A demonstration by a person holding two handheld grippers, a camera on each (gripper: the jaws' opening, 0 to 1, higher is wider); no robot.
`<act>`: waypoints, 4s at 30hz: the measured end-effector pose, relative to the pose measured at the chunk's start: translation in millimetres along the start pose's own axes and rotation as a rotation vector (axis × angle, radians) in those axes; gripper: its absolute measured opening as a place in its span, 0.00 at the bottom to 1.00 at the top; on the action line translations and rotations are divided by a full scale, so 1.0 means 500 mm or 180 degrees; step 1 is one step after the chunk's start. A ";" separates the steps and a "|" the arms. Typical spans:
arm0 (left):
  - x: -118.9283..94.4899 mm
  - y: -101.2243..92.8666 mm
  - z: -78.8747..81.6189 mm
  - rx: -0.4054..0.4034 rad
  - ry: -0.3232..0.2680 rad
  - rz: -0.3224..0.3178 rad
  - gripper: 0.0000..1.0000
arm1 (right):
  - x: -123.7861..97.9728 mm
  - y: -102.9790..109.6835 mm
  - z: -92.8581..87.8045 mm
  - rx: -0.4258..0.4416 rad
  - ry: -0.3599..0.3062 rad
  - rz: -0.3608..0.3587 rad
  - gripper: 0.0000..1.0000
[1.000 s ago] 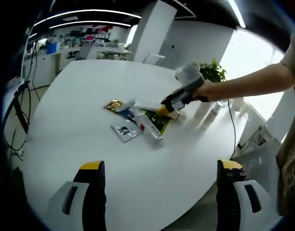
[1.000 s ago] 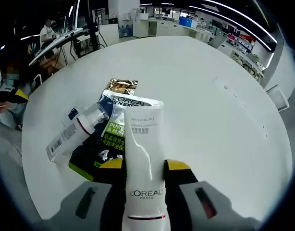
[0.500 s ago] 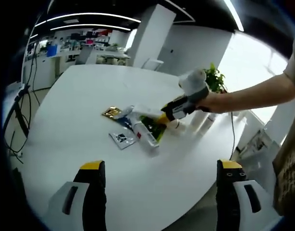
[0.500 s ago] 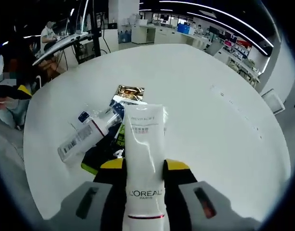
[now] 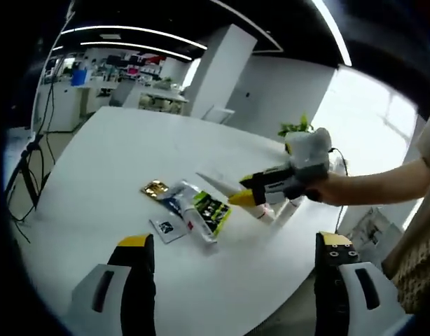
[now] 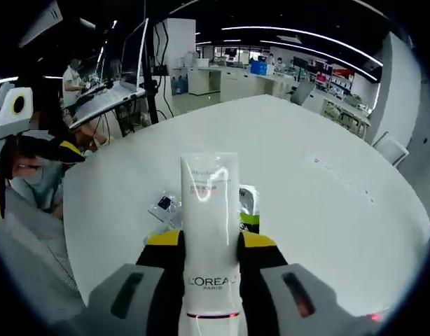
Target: Arrange the skincare products in the storage area until every visible bottle or jar stands upright without overlapping.
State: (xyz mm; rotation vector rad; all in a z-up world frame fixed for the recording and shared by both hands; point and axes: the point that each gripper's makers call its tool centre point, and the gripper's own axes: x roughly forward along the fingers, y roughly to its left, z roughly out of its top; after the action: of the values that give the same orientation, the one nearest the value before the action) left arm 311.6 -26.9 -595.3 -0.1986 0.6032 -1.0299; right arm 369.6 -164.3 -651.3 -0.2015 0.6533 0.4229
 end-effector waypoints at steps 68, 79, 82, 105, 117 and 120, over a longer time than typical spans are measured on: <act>-0.061 -0.339 0.093 0.0266 -0.0284 -0.1002 0.09 | -0.394 0.292 0.096 0.0330 -0.1437 0.0557 0.30; -0.091 -0.443 0.123 0.0736 -0.0030 -0.2017 0.09 | -0.505 0.284 0.124 0.0423 -0.1855 0.1303 0.20; -0.090 -0.463 0.132 0.0743 -0.0039 -0.2123 0.08 | -0.514 0.286 0.129 0.0398 -0.1886 0.1399 0.21; -0.077 -0.509 0.122 0.2126 0.0365 -0.2217 0.13 | -0.493 0.290 0.107 -0.0438 -0.1569 0.1453 0.16; -0.038 -0.474 0.061 0.2974 0.1024 -0.2007 0.12 | -0.460 0.273 0.066 -0.0888 -0.1172 0.1292 0.15; -0.027 -0.474 0.032 0.3106 0.1269 -0.1916 0.11 | -0.445 0.267 0.045 -0.0966 -0.1036 0.1248 0.16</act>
State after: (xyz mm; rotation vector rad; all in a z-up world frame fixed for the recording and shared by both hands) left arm 139.5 -139.3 -475.9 0.7427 0.3312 -1.8579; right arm 164.4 -108.3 -501.5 -0.2857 0.3017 0.9136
